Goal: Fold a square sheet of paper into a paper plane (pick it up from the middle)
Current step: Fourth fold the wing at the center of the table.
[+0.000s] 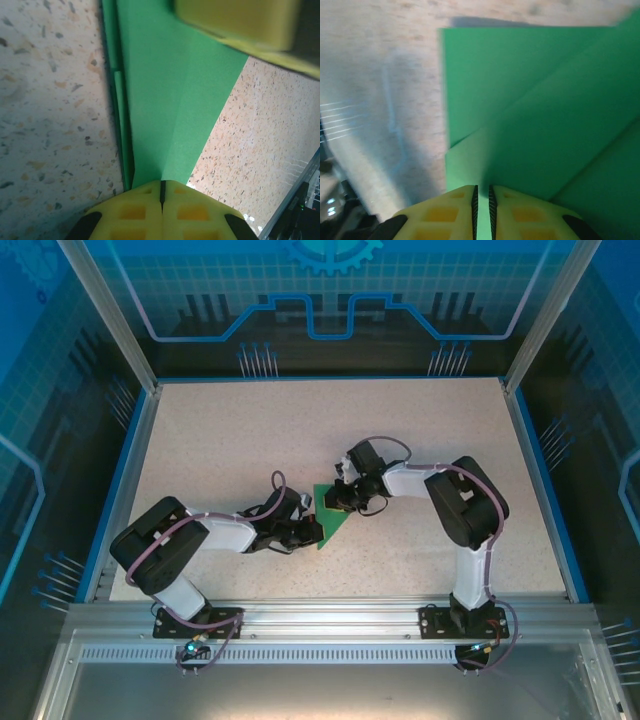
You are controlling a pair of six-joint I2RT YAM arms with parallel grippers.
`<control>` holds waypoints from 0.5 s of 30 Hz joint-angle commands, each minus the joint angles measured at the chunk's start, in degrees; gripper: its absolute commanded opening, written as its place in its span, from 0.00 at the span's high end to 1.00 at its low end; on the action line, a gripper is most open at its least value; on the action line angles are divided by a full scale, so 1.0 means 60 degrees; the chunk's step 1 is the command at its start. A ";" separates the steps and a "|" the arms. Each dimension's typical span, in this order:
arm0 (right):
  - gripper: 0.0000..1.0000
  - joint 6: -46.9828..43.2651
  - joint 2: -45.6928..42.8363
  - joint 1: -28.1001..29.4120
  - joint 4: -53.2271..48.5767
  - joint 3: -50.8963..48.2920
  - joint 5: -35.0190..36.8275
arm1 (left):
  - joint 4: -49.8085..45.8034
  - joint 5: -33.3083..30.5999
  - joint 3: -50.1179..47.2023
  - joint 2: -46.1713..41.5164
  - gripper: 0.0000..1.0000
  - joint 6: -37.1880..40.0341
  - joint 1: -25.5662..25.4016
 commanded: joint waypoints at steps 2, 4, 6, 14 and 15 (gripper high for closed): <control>0.87 0.0007 0.0525 -0.0063 -0.0129 -0.0119 0.0482 | -0.2459 -0.0027 -0.0396 0.0258 0.98 0.0607 -0.0224; 0.88 -0.0043 0.0663 -0.0071 -0.0163 -0.0110 0.0508 | -0.2620 0.0232 -0.0358 0.0209 0.96 0.0781 -0.0266; 0.88 -0.0040 0.0712 -0.0070 -0.0109 -0.0159 0.0501 | -0.2764 0.0526 -0.0305 0.0197 0.95 0.0958 -0.0350; 0.88 -0.0025 0.0723 -0.0085 -0.0158 -0.0120 0.0677 | -0.2982 0.0921 -0.0520 0.0153 0.94 0.1002 -0.0614; 0.88 -0.0025 0.0725 -0.0084 -0.0174 -0.0098 0.0691 | -0.2987 0.0925 -0.0563 0.0140 0.93 0.0986 -0.0647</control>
